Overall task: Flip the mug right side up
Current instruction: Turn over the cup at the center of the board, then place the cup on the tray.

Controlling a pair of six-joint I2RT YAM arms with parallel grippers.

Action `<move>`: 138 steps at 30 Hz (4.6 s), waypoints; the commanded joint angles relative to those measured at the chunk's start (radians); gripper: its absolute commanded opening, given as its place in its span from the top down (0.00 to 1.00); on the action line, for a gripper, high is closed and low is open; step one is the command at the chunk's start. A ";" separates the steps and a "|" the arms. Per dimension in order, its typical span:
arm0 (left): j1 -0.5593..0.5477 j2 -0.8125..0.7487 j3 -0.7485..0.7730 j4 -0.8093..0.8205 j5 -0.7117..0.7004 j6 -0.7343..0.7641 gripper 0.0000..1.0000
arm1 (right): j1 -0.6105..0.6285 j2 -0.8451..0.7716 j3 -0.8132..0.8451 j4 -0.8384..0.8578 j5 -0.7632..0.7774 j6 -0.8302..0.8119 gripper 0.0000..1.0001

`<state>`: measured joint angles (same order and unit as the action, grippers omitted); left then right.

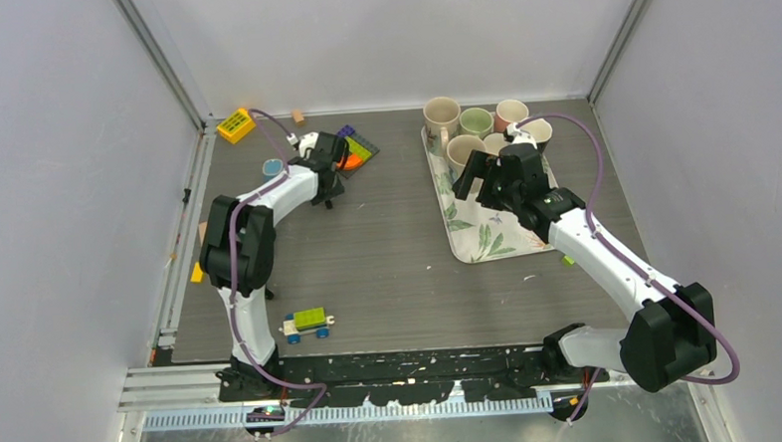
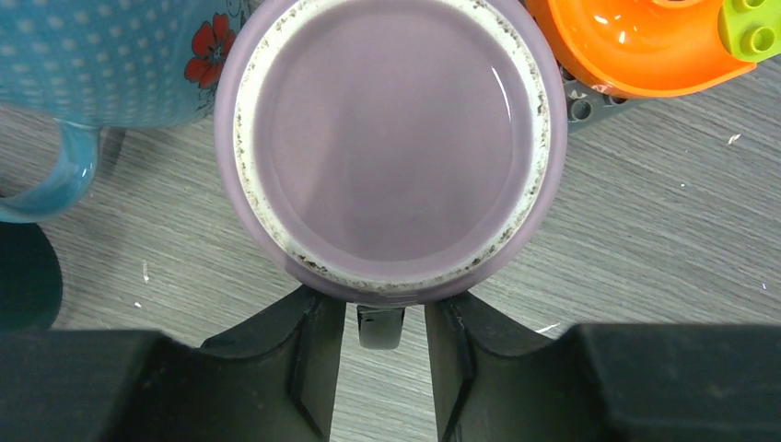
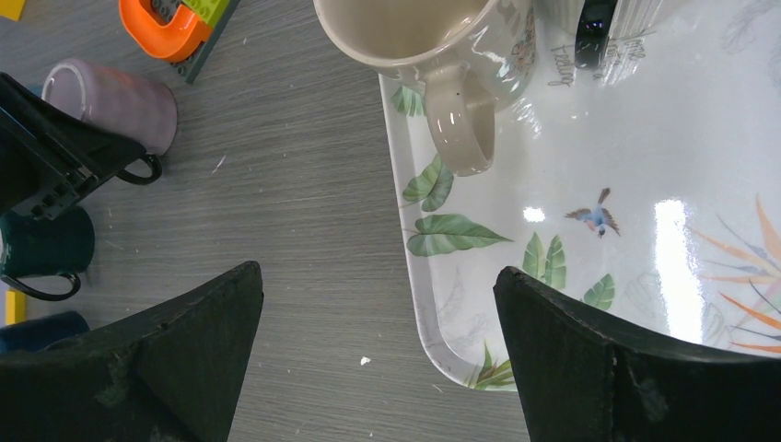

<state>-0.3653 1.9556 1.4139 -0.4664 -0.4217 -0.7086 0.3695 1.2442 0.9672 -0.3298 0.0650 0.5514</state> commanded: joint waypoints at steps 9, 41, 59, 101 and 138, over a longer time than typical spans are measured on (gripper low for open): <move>0.011 -0.041 0.010 0.086 -0.004 0.060 0.72 | -0.004 0.001 0.021 0.032 -0.011 -0.012 0.00; 0.066 -0.575 -0.309 0.696 0.739 -0.326 1.00 | 0.015 0.265 0.114 0.643 -0.700 0.442 0.00; 0.069 -0.536 -0.369 1.132 0.997 -0.625 1.00 | 0.082 0.458 0.253 1.061 -0.826 0.742 0.37; 0.068 -0.475 -0.480 1.105 1.058 -0.571 0.28 | 0.179 0.287 0.337 0.277 -0.460 0.154 0.99; 0.054 -0.631 -0.479 0.482 0.935 -0.164 0.19 | 0.246 -0.049 0.065 -0.442 0.093 -0.020 0.99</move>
<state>-0.3077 1.3624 0.8936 0.0383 0.5117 -0.9112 0.6098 1.2762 1.0435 -0.7452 0.0788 0.5282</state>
